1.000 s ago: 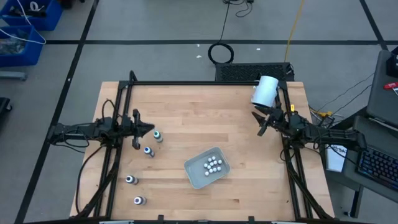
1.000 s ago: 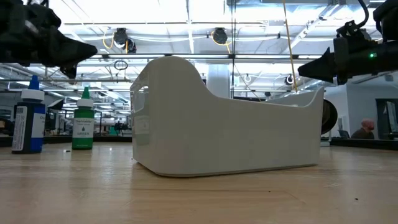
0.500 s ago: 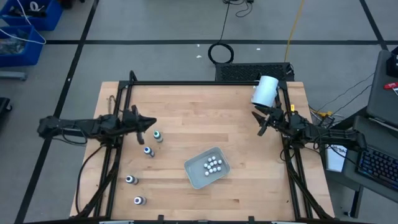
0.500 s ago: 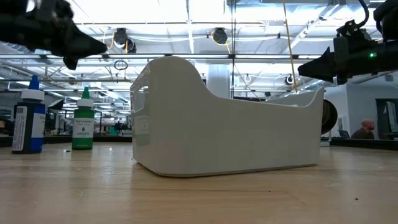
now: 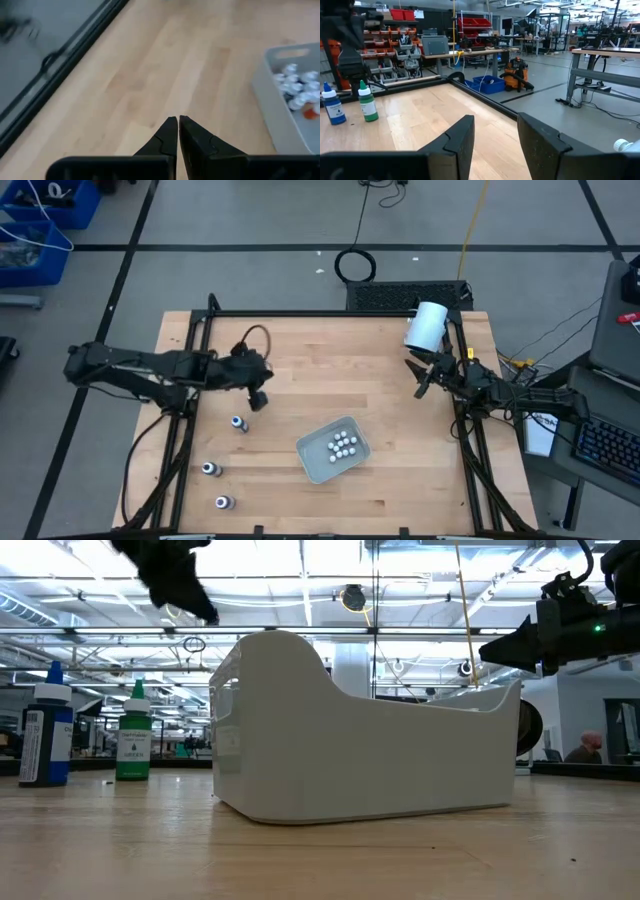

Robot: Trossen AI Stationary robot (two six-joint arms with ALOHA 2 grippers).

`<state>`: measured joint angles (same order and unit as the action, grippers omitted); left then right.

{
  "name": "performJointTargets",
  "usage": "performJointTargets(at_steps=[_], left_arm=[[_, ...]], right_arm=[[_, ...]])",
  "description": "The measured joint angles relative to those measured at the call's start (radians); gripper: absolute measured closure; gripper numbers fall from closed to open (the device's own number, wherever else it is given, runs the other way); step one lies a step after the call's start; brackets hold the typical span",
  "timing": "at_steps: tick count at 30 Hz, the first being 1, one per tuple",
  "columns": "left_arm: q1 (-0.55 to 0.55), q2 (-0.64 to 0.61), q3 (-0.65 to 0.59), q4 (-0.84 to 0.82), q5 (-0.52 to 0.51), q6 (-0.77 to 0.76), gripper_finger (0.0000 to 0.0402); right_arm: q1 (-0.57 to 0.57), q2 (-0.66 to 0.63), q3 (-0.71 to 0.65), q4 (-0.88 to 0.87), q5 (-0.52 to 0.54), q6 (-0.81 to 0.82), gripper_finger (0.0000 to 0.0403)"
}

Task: Pick & Place food coloring
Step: Put the large green food coloring bottle in the gray bin

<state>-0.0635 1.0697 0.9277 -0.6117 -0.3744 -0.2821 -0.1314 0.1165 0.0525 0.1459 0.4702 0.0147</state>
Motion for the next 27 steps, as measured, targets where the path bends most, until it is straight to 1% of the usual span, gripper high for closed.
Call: performJointTargets(at_steps=[3,5,8,10,13,16,20,23,27], left_arm=[[0.021,0.078,0.155,-0.231,-0.016,-0.119,0.0376],[0.033,0.117,0.221,-0.369,-0.028,-0.213,0.0376],[0.055,0.162,0.25,-0.542,-0.028,-0.319,0.0376],[0.078,0.178,0.247,-0.608,-0.012,-0.371,0.0376],[0.114,0.189,0.234,-0.634,0.069,-0.404,0.0376],[0.135,0.196,0.217,-0.589,0.167,-0.41,0.0376],[0.161,0.232,0.197,-0.596,0.243,-0.377,0.0369],[0.169,0.269,0.185,-0.616,0.296,-0.379,0.034],[0.169,0.321,0.184,-0.62,0.3,-0.378,0.0283]], right_arm=[[0.0,0.0,0.0,0.0,0.0,0.0,0.0261],[0.0,0.0,0.0,0.0,0.0,0.0,0.0261],[0.0,0.0,0.0,0.0,0.0,0.0,0.0261],[0.0,0.0,0.0,0.0,0.0,0.0,0.0261],[0.0,0.0,0.0,0.0,0.0,0.0,0.0261],[0.0,0.0,0.0,0.0,0.0,0.0,0.0261],[0.0,0.001,0.0,0.0,0.0,0.0,0.0261],[0.0,0.002,0.0,0.0,0.0,0.0,0.0261],[0.0,0.002,0.0,0.003,0.0,0.0,0.0261]])
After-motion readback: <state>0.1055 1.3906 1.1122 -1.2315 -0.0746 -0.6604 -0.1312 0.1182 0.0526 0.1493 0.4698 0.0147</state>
